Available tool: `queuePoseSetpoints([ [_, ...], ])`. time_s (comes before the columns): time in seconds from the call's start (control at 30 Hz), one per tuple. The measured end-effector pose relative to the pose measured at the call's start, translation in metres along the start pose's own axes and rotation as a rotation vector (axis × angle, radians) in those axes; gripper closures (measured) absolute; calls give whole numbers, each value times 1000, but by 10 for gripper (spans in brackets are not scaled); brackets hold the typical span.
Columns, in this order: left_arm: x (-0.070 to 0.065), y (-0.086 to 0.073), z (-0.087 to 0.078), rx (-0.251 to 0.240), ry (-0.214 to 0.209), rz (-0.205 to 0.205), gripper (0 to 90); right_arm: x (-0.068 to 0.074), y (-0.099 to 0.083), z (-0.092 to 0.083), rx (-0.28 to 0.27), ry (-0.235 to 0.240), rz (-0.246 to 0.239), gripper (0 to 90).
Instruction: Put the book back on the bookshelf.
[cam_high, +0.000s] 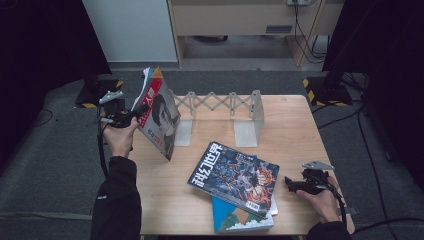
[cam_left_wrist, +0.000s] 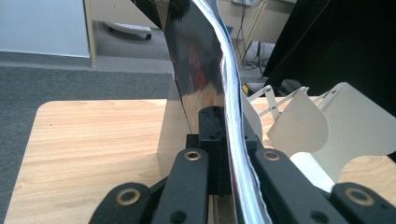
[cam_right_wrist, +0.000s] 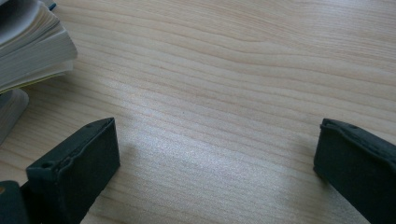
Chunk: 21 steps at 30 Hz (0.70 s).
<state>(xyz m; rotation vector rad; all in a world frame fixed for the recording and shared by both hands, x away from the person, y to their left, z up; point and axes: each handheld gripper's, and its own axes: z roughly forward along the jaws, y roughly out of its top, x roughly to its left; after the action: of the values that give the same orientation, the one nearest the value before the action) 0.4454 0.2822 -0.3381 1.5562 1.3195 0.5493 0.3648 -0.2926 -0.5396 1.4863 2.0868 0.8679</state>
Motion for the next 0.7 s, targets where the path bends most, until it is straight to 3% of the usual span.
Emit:
queuePoseSetpoints([
  [0.27, -6, 5, 10, 38, 58, 17, 865, 0, 0, 0, 0, 0, 0, 6],
  [0.57, -7, 9, 12, 61, 102, -9, 864, 0, 0, 0, 0, 0, -2, 6],
  [0.7, -11, 12, 13, 86, 120, 11, 863, 0, 0, 0, 0, 0, -2, 6],
])
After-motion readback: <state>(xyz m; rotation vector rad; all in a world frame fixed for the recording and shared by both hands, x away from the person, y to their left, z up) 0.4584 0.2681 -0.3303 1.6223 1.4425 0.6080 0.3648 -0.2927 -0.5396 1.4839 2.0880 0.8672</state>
